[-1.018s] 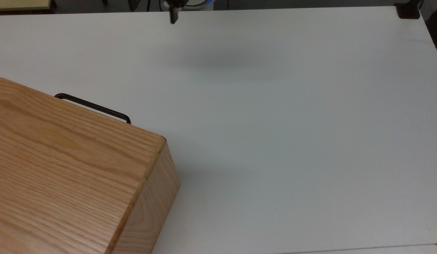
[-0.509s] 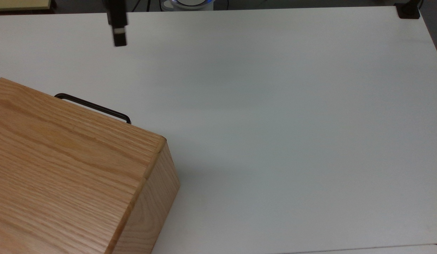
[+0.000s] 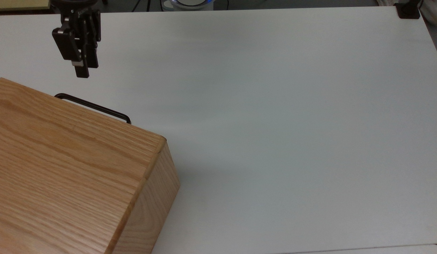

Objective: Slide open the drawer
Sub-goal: 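Move the gripper down toward the black handle of the upper drawer, then close the gripper around the black handle of the upper drawer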

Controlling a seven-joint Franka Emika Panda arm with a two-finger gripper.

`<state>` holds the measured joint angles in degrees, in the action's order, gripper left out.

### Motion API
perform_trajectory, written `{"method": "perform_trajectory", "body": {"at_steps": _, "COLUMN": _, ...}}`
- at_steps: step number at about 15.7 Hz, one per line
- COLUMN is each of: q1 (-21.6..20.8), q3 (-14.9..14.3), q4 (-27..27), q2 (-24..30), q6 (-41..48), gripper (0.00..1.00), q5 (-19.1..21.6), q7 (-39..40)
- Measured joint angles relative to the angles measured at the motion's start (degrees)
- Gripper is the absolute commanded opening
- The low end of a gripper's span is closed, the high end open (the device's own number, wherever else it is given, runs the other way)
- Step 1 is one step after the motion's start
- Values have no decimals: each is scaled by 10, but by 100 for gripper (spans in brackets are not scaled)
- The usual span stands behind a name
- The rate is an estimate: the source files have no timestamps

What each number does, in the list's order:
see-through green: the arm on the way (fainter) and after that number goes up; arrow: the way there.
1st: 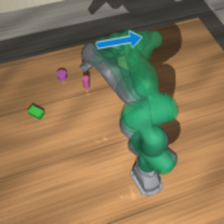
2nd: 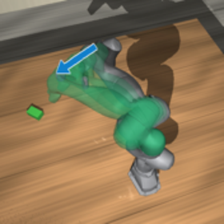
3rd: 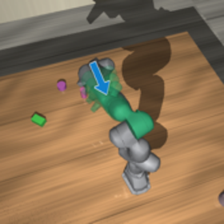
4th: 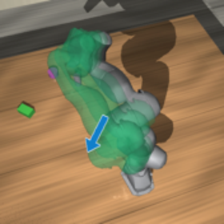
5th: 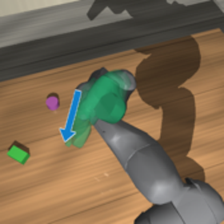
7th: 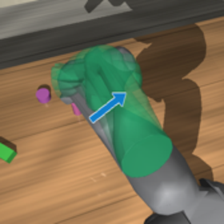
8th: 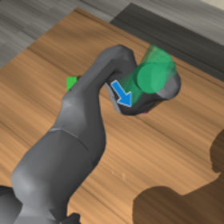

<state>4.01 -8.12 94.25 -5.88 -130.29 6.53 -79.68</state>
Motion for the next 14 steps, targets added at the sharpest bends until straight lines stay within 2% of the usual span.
{"method": "perform_trajectory", "body": {"at_steps": 9, "q1": 4, "q3": 0, "q4": 26, "q2": -6, "q6": -41, "gripper": 41, "q5": 27, "q7": -7}}
{"method": "perform_trajectory", "body": {"at_steps": 14, "q1": 4, "q3": 0, "q4": 26, "q2": -38, "q6": -91, "gripper": 41, "q5": 27, "q7": -8}}
